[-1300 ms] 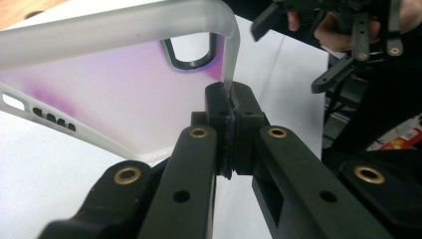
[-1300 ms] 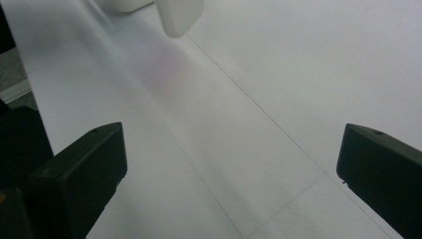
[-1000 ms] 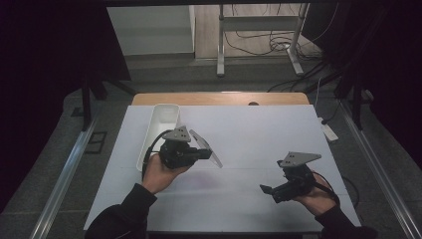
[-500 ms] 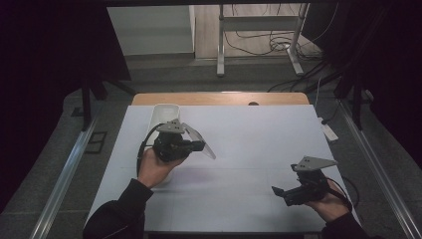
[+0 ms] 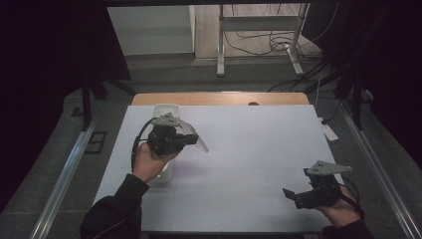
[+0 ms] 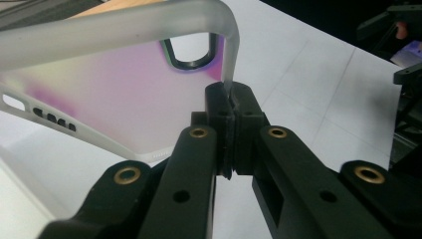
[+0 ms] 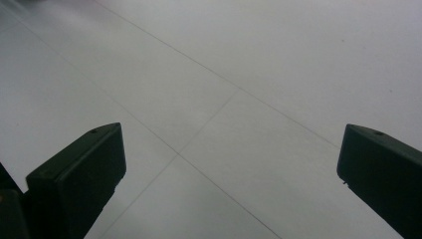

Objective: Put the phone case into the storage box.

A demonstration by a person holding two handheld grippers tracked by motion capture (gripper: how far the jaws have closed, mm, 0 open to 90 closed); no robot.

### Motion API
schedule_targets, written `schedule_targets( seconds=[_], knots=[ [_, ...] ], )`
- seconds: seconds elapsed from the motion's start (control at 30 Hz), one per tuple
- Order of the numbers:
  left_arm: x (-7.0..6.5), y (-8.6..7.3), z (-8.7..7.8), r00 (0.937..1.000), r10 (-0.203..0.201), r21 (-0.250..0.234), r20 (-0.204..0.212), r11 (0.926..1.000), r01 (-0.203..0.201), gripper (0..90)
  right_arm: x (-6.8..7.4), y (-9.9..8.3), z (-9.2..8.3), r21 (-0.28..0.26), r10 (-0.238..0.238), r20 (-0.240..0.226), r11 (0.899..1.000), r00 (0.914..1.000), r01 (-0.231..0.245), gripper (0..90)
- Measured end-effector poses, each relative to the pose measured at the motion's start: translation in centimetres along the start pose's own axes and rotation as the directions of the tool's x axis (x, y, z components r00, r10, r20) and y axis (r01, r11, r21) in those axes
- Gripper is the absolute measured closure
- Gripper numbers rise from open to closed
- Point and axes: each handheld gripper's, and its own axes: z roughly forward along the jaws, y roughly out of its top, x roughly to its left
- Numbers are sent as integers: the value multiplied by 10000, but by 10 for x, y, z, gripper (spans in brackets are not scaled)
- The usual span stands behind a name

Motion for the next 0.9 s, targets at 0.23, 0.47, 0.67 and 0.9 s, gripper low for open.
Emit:
schedule_targets(
  seconds=[0.23, 0.47, 0.67, 0.9],
  knots=[
    [7, 6, -5, 9996, -137, 39, -261, 9999, 138, 883, -4, -8, -9, -87, 390, 280, 9992, 9988, -387, 0],
    [13, 11, -9, 9984, -213, 179, -517, 9996, 222, 882, -6, -14, -15, -95, 588, 545, 9983, 9968, -583, 0],
    [21, 14, -17, 9963, -321, 150, -793, 9993, 334, 882, -8, -21, -20, -26, 871, 694, 9962, 9938, -872, 0],
    [28, 16, -24, 9930, -499, 112, -1075, 9986, 514, 883, -9, -24, -26, -211, 1128, 837, 9936, 9901, -1114, 0]
  ],
)
